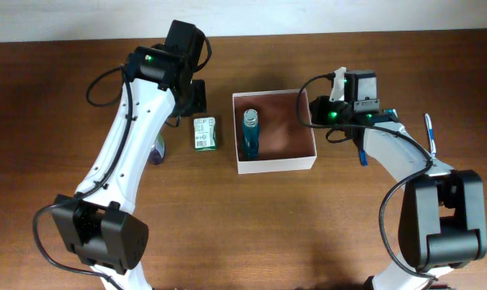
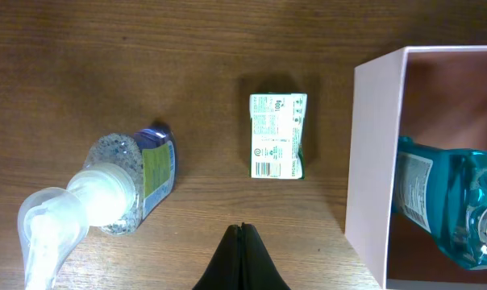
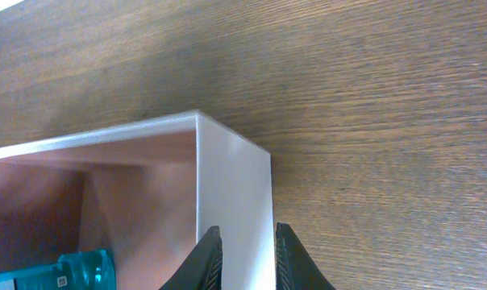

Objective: Pack container
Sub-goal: 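Grip the box's right wall and push the box leftward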

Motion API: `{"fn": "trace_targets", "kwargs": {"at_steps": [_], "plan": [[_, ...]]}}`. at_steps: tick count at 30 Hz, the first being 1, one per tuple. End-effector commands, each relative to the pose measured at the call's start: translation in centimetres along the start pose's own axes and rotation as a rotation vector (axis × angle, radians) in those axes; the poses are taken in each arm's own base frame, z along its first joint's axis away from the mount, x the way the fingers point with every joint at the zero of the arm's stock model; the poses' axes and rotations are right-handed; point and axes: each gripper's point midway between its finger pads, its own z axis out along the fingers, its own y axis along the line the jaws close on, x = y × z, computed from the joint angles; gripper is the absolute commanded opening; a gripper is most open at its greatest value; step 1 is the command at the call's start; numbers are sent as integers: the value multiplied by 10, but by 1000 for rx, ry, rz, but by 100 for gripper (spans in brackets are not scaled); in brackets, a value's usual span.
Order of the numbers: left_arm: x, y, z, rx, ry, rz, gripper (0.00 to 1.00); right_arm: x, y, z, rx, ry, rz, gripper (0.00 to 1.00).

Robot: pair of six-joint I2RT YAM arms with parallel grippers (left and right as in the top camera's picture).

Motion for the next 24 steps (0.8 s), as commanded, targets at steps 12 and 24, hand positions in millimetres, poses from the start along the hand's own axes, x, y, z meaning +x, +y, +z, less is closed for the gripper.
{"fn": "trace_targets", "kwargs": {"at_steps": [12, 24], "plan": [[1, 2, 4, -8, 9, -4, 3, -4, 0, 3, 52, -16, -8, 23], [1, 2, 4, -8, 9, -4, 4, 21, -22, 0, 170, 69, 126, 8]]}}
